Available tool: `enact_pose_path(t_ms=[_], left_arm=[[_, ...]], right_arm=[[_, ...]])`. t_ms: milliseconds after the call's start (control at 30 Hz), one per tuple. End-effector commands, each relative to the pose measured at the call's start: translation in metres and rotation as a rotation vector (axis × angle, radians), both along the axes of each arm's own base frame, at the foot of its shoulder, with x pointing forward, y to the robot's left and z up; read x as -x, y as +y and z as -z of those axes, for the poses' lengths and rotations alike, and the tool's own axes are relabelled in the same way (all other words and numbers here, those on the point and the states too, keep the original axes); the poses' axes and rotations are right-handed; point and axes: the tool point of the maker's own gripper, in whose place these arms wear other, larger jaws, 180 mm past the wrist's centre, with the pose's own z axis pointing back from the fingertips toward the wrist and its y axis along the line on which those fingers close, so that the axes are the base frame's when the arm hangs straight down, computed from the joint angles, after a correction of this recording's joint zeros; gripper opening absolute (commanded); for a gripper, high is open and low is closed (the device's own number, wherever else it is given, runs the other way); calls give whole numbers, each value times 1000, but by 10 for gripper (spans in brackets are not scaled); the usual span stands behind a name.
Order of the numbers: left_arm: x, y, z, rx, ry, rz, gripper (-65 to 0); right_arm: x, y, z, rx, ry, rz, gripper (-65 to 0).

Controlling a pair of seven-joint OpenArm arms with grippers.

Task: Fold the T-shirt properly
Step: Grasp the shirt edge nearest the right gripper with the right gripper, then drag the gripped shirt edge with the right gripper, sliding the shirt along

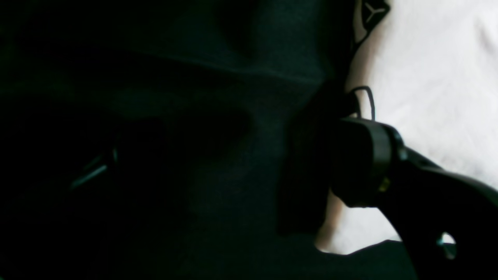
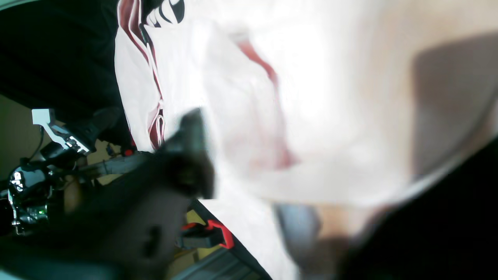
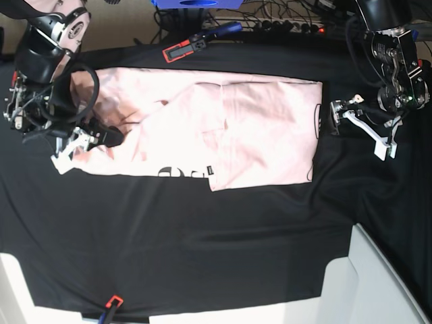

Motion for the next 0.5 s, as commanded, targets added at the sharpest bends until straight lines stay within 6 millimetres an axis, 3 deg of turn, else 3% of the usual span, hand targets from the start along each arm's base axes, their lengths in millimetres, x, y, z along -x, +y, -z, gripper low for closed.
enact_pose_path(t_ms=[0,67,167,300,467], left_arm=[[-12,8,-15,-21,-53,2,0],[-14,8,-16,-21,-56,2,0],[-14,8,-16,-21,-56,2,0],[-14,9,-16,-23,-57,3,0],[-14,9,-17,-23,-58,2,0]], right_arm=[[-14,-6,-10,3,-43,14,-534],[-14,-6,-10,3,-43,14,-646],[-14,-7,-10,6,-42,13,-641],[-17,-30,-13,50,-54,27,-649],[-21,-80,-20,131,-48,104,-649]])
